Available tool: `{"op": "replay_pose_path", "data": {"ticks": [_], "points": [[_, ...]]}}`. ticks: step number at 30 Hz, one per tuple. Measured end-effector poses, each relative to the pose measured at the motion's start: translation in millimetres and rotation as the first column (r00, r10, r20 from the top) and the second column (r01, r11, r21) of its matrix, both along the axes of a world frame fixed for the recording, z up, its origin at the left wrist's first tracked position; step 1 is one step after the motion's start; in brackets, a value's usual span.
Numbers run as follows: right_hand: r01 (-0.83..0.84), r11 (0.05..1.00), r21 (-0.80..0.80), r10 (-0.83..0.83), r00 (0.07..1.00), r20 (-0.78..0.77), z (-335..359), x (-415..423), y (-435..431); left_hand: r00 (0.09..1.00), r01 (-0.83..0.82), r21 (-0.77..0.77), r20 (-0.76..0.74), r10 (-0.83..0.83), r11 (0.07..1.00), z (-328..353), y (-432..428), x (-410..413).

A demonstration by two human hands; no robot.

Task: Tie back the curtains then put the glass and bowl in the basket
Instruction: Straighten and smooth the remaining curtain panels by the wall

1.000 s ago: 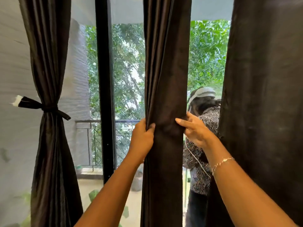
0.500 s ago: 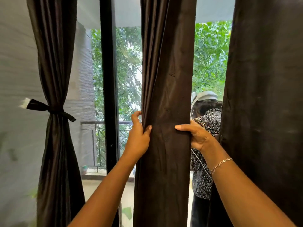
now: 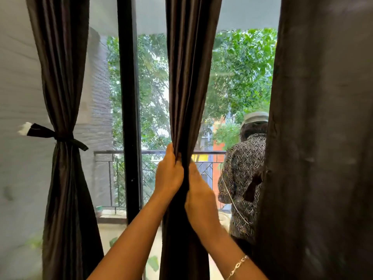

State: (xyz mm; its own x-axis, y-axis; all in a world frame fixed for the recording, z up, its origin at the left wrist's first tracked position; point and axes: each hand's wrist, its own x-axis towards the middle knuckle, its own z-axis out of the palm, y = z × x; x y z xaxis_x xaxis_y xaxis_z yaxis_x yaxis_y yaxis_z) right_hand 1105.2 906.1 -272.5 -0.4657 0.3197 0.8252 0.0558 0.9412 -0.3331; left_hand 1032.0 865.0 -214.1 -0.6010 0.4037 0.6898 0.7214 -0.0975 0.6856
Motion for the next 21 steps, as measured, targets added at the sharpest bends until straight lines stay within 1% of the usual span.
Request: {"op": "replay_pose_path", "data": {"ticks": [2,3,5,7,9,10,11,13,14,15,16,17,18,19,20,21], "points": [[-0.053,0.998,-0.020,0.054,0.997,0.048,-9.7,-8.3,-2.9,0.984,0.141,0.027,0.101,-0.143,0.990,0.4,-4.3,8.6],[-0.085,0.996,-0.028,0.086,0.996,0.038,-13.2,-11.1,-3.3,0.974,0.190,0.029,0.123,-0.192,0.981,1.3,-6.2,10.7],[-0.155,0.987,-0.052,0.154,0.988,-0.017,-14.4,-10.7,-5.4,0.970,0.216,-0.012,0.115,-0.214,0.976,1.5,-6.3,6.6],[-0.268,0.961,-0.069,0.267,0.963,-0.017,-11.0,-3.6,-2.6,0.968,0.203,-0.022,0.157,-0.198,0.979,4.2,-5.3,-0.5],[-0.435,0.894,-0.106,0.441,0.897,0.037,-0.7,9.1,9.6,0.961,0.180,-0.016,0.216,-0.173,0.983,6.9,-8.2,-7.3],[-0.491,0.862,-0.127,0.499,0.865,0.045,6.5,14.9,19.4,0.951,0.196,-0.012,0.247,-0.187,0.981,7.4,-10.8,-10.0],[-0.500,0.853,-0.149,0.506,0.863,-0.004,15.1,19.3,30.8,0.938,0.230,-0.011,0.270,-0.219,0.973,8.5,-14.2,-11.5],[-0.410,0.881,-0.236,0.378,0.910,-0.169,33.2,20.7,59.4,0.912,0.295,-0.032,0.308,-0.271,0.955,11.0,-19.5,-13.8],[-0.357,0.892,-0.278,0.320,0.932,-0.171,41.0,20.1,71.8,0.896,0.327,-0.033,0.329,-0.299,0.944,12.5,-21.0,-14.6],[-0.325,0.896,-0.302,0.316,0.945,-0.082,48.3,19.1,79.7,0.877,0.360,-0.025,0.351,-0.329,0.933,14.0,-22.0,-14.4],[-0.305,0.903,-0.303,0.340,0.938,0.070,55.4,16.7,84.5,0.856,0.390,-0.013,0.375,-0.357,0.921,15.0,-22.0,-14.8],[-0.302,0.908,-0.290,0.370,0.903,0.219,60.0,12.5,88.1,0.835,0.419,-0.006,0.394,-0.383,0.908,15.7,-21.9,-14.5],[-0.317,0.908,-0.274,0.398,0.857,0.327,63.6,6.6,92.4,0.821,0.442,-0.006,0.406,-0.402,0.897,15.8,-22.1,-14.1],[-0.342,0.901,-0.266,0.424,0.824,0.376,66.9,3.0,92.3,0.810,0.461,-0.009,0.412,-0.417,0.887,16.1,-22.9,-14.5],[-0.344,0.903,-0.257,0.422,0.822,0.383,69.4,-0.2,91.3,0.802,0.473,-0.010,0.418,-0.426,0.881,16.3,-23.6,-15.7],[-0.316,0.927,-0.203,0.371,0.853,0.368,71.2,-2.8,92.5,0.798,0.475,-0.011,0.428,-0.425,0.880,17.1,-24.6,-17.7]]}}
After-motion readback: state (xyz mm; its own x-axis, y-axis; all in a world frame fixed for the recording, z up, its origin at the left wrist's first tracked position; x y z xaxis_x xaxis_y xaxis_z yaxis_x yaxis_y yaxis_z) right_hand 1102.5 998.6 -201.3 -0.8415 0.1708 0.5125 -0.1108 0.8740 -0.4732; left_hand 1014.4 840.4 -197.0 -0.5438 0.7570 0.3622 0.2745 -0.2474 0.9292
